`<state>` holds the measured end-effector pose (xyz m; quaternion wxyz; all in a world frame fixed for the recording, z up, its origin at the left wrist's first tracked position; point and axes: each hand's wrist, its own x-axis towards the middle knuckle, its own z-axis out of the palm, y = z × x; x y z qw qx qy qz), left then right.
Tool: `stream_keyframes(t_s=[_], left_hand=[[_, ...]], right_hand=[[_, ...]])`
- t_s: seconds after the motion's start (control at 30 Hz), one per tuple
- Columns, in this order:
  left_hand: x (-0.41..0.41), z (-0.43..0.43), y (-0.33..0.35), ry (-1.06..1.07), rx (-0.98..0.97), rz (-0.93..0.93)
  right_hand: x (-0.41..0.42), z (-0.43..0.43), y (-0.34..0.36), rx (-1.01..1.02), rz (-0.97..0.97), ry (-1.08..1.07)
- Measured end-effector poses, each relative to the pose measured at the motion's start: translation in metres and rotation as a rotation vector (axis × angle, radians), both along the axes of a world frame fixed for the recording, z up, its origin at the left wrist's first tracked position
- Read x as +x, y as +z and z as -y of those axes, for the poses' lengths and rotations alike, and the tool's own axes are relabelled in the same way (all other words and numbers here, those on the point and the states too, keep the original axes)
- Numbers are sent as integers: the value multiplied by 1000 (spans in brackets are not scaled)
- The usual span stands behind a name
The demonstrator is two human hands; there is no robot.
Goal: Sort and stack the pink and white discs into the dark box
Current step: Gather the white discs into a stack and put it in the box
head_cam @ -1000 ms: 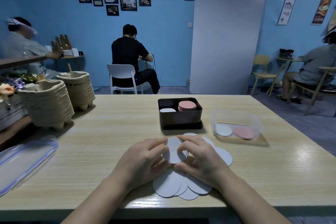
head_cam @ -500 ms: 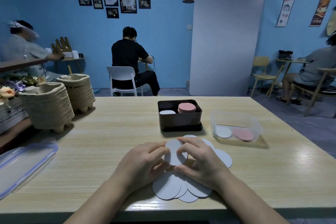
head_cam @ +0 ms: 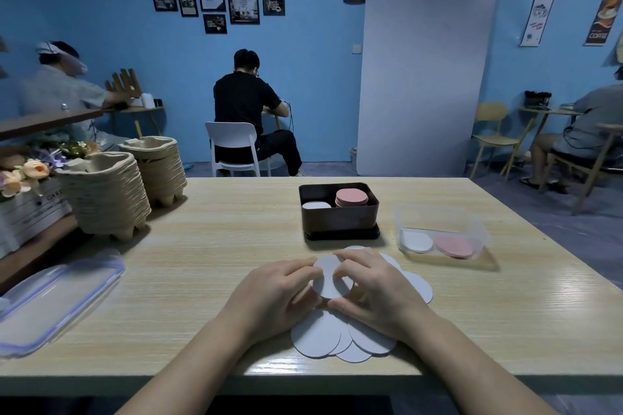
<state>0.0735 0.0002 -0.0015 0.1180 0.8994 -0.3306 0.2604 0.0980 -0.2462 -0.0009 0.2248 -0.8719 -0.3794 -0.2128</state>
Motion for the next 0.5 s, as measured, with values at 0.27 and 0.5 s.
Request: stream_keyframes(t_s=[0.27,0.5], left_hand=[[-12,-9,-1,28,-85,-89],[-30,-5,8,-25,37,-252]], right_hand=[[-13,27,1,10,-12,-58],[-24,33,0,17,-27,-65]])
